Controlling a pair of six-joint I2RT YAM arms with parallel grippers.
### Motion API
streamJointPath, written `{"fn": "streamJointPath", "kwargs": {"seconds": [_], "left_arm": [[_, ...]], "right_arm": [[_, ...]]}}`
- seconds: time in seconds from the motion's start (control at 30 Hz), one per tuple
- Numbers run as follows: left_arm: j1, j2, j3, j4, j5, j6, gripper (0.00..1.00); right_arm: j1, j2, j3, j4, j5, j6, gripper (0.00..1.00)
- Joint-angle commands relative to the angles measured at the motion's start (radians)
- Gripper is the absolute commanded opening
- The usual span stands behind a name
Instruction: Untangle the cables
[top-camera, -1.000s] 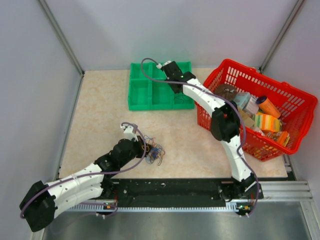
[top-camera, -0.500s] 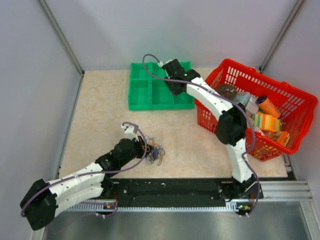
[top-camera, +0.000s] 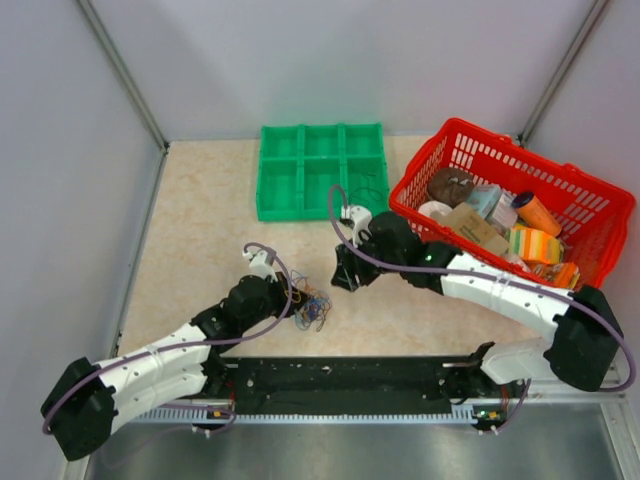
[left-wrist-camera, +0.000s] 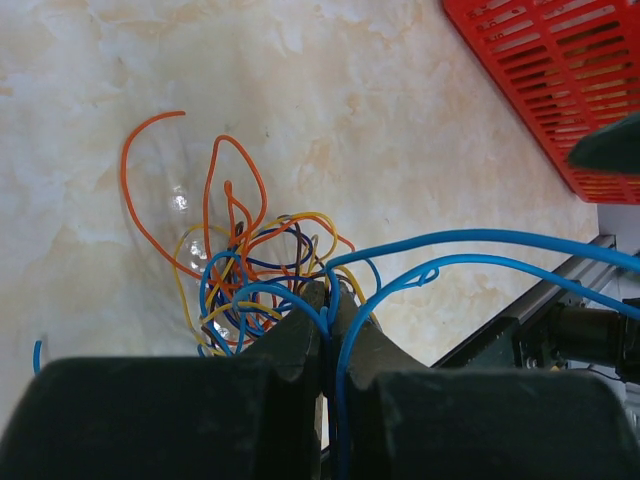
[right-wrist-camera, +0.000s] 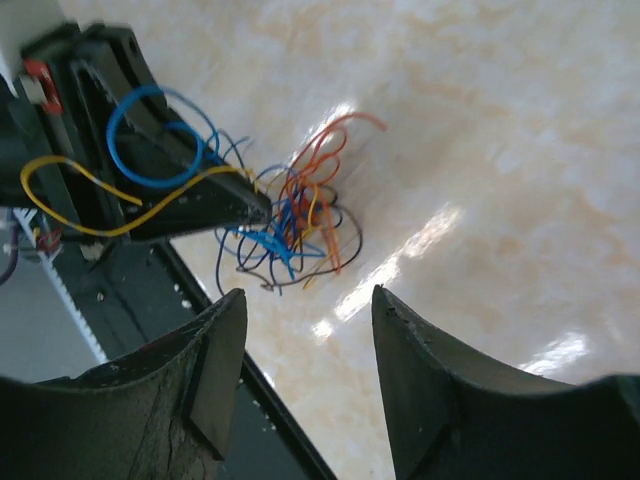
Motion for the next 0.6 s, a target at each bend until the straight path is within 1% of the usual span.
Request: {"fn": "streamJointPath", "kwargs": {"seconds": [0.0,0.07,0.13,0.27,0.37,0.43,0.53,0.57], "left_arm": [[0.011,-0.012,0.041,-0.011,0.030,-0.043,0.00],[0.013,-0.023,0.045,-0.028,0.033,-0.058,0.00],[0.014,-0.038,0.048,-0.041,0.031,-0.071,0.00],[0.017,-0.057,0.065,-0.062,0.036,-0.082,0.00],[0.022,-0.060,0.087,-0.080,0.035,-0.085,0.00],[0.024,-0.055,0.100,-0.079,0.073,-0.085,0.00],[0.025,-0.043,0.126,-0.087,0.087,-0.082,0.00],[0.025,-0.037,0.133,-0.091,0.091,-0.082,0.00]], "right_arm": [[0.005,-0.042,-0.193,0.416,-0.203,0.185,0.54],[0.011,-0.036,-0.266,0.567,-0.234,0.237,0.57],[0.025,-0.005,-0.289,0.635,-0.245,0.251,0.57],[0.048,0.065,-0.286,0.666,-0.262,0.257,0.56],[0.068,0.098,-0.287,0.652,-0.206,0.242,0.53],[0.068,0.111,-0.292,0.641,-0.196,0.234,0.53],[0.070,0.121,-0.312,0.669,-0.176,0.222,0.53],[0.070,0.133,-0.313,0.678,-0.174,0.218,0.47]]}}
